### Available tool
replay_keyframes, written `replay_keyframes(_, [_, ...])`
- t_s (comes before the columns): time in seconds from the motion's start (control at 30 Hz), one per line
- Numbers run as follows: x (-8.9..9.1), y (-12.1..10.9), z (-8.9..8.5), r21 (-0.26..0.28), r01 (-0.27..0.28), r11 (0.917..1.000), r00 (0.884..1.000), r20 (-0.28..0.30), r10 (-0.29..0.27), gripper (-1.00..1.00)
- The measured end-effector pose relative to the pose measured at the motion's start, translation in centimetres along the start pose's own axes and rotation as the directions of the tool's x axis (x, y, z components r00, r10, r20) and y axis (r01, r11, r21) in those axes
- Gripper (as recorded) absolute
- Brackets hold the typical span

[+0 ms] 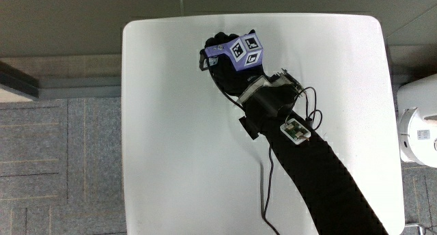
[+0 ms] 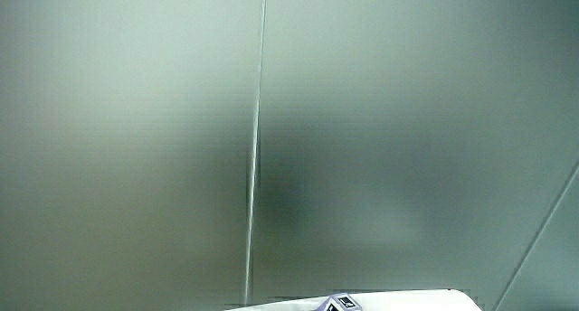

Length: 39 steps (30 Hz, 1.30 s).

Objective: Place green brick

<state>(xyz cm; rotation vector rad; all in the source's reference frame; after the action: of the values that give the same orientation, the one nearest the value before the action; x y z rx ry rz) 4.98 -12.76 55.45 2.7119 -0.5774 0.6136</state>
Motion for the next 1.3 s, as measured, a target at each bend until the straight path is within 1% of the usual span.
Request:
replay_keyframes(0.03, [0.1,0.1,-0.2,0.004,-0.001,1.0000,1.000,0.010,0.001,0.00])
replay_keyframes(0.07, [-0.2,0.1,0.1,0.003,-0.014,0.9999,1.000,0.013,0.014,0.00])
replay_keyframes(0.1, [-0.2,0.1,0.2,0.010,-0.006,0.9999,1.000,0.007,0.006,0.00])
replay_keyframes(0.2, [0.2,0.3,0.0,0.011,0.004,0.9999,1.000,0.028,-0.004,0.00])
replay_keyframes(0.27, [-0.1,0.1,0.4,-0.003,-0.005,1.0000,1.000,0.007,0.005,0.00])
replay_keyframes(0.3, [0.2,0.2,0.2,0.006,0.004,1.0000,1.000,0.025,-0.005,0.00])
replay_keyframes(0.33, [0.3,0.2,0.0,0.001,0.005,1.0000,1.000,0.024,-0.005,-0.04])
replay_keyframes(0.37, [0.2,0.0,0.2,-0.005,0.011,0.9999,1.000,0.006,-0.011,-0.09])
replay_keyframes(0.4, [0.5,0.2,-0.3,-0.023,0.012,0.9997,1.000,0.000,-0.012,-0.13])
replay_keyframes(0.43, [0.4,0.2,-0.3,-0.025,0.014,0.9996,1.000,0.008,-0.014,-0.17])
replay_keyframes(0.5, [0.1,0.1,0.0,-0.038,0.012,0.9992,1.000,-0.004,-0.013,-0.26])
replay_keyframes(0.53, [0.6,0.4,-0.5,-0.058,0.012,0.9982,1.000,0.001,-0.012,-0.30])
replay_keyframes(0.57, [0.7,0.4,-0.5,-0.057,0.019,0.9982,1.000,-0.002,-0.019,-0.35])
replay_keyframes(0.6, [0.5,0.3,-0.3,-0.068,0.020,0.9975,1.000,-0.012,-0.021,-0.39])
replay_keyframes(0.63, [0.8,0.5,-0.7,-0.090,0.024,0.9956,0.999,-0.018,-0.026,-0.43])
replay_keyframes(0.73, [1.0,0.5,-0.9,-0.121,0.024,0.9923,0.999,-0.028,-0.028,-0.57])
replay_keyframes(0.77, [1.1,0.5,-1.0,-0.117,0.033,0.9925,0.999,-0.016,-0.035,-0.61])
replay_keyframes(0.8, [1.2,0.5,-1.1,-0.126,0.035,0.9914,0.999,-0.012,-0.037,-0.65])
replay_keyframes(0.83, [1.0,0.3,-0.7,-0.137,0.032,0.9901,0.999,-0.021,-0.036,-0.70])
replay_keyframes(0.87, [1.7,0.6,-1.6,-0.144,0.041,0.9887,0.999,-0.015,-0.043,-0.74])
replay_keyframes(0.93, [1.7,0.2,-1.5,-0.155,0.062,0.9860,0.998,-0.010,-0.064,-0.83])
replay_keyframes(0.97, [1.8,0.1,-1.6,-0.154,0.056,0.9865,0.998,-0.012,-0.059,-0.87])
replay_keyframes(1.0, [1.9,0.1,-1.7,-0.148,0.075,0.9861,0.997,-0.004,-0.076,-0.91])
replay_keyframes(1.03, [1.8,0.0,-1.6,-0.152,0.068,0.9860,0.997,-0.013,-0.071,-0.96])
replay_keyframes(1.07, [1.9,-0.1,-1.6,-0.143,0.071,0.9872,0.997,-0.007,-0.073,-1.00])
replay_keyframes(1.1, [1.8,-0.2,-1.5,-0.152,0.065,0.9862,0.998,-0.013,-0.068,-1.00])
replay_keyframes(1.13, [1.7,-0.2,-1.4,-0.140,0.067,0.9879,0.998,-0.009,-0.069,-1.00])
replay_keyframes(1.23, [2.2,-0.1,-1.6,-0.141,0.067,0.9877,0.997,-0.017,-0.070,-1.00])
replay_keyframes(1.27, [2.1,-0.2,-1.4,-0.140,0.056,0.9886,0.998,-0.021,-0.059,-1.00])
replay_keyframes(1.3, [2.0,-0.4,-1.2,-0.130,0.057,0.9899,0.998,-0.020,-0.060,-1.00])
